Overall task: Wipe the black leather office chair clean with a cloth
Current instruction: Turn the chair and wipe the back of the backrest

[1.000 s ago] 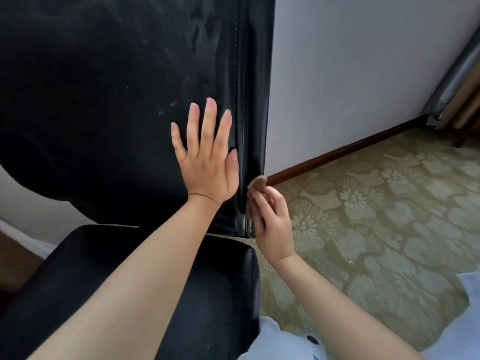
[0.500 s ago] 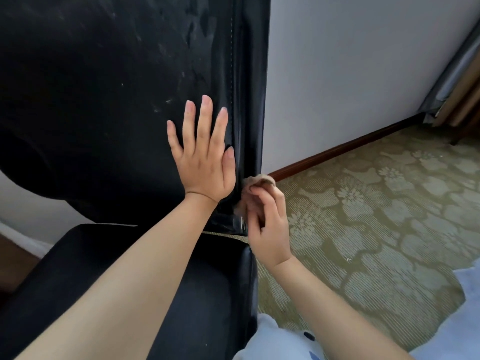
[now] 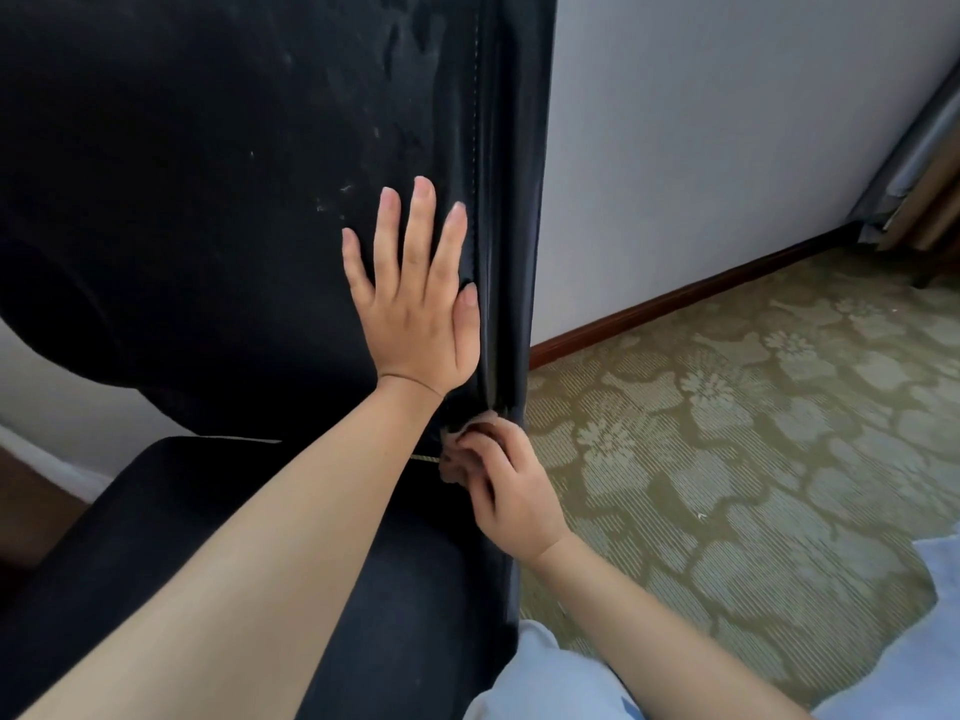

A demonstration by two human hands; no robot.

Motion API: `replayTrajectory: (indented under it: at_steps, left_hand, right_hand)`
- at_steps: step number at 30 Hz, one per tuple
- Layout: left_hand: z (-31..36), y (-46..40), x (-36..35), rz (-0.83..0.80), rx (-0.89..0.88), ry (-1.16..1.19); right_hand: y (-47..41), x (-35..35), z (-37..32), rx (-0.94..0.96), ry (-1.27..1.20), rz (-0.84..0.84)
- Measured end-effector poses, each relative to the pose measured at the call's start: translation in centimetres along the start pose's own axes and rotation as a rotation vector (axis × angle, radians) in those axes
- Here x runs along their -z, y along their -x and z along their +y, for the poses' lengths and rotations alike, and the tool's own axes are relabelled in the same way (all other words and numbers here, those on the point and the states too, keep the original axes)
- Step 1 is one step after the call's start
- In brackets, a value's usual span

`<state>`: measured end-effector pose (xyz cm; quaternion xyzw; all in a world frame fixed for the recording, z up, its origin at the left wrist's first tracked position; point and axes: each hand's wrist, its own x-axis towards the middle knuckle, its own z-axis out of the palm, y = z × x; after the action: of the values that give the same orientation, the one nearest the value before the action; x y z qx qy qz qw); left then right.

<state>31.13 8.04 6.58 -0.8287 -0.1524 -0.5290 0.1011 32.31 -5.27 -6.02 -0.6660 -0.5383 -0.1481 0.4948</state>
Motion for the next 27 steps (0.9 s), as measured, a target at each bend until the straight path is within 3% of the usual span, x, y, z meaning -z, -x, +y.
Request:
replayTrajectory:
  at_steps: [3, 8, 17, 19, 23, 25, 27]
  left_hand:
    - [0.0, 0.0, -0.1, -0.001, -0.006, 0.015]
    - [0.0, 0.0, -0.2, -0.001, 0.007, 0.022]
    - [0.0, 0.0, -0.4, 0.006, 0.003, 0.022]
    - [-0.1, 0.0, -0.4, 0.014, 0.004, 0.013]
    - [0.0, 0.0, -0.3, 0.019, -0.001, 0.011]
    - [-0.1, 0.0, -0.4, 0.02, -0.004, 0.017]
    - [-0.2, -0.1, -0.5, 0.027, -0.005, 0.019]
  right_hand:
    - [0.4, 1.1, 1.0, -0.043, 0.034, 0.074]
    - [-1.5, 1.4, 3.4, -0.389, 0.099, 0.279]
    - [-0.1, -1.3, 5.2, -0.446, 0.222, 0.187]
    - [1.0, -1.5, 5.5, -0.531, 0.188, 0.075]
    - [3.3, -0.6, 6.9, -0.303, 0.394, -0.2]
    - [2.6, -0.3, 6.6, -0.197, 0.361, -0.173]
    - [0.9, 0.0, 5.5, -0.186, 0.318, -0.018]
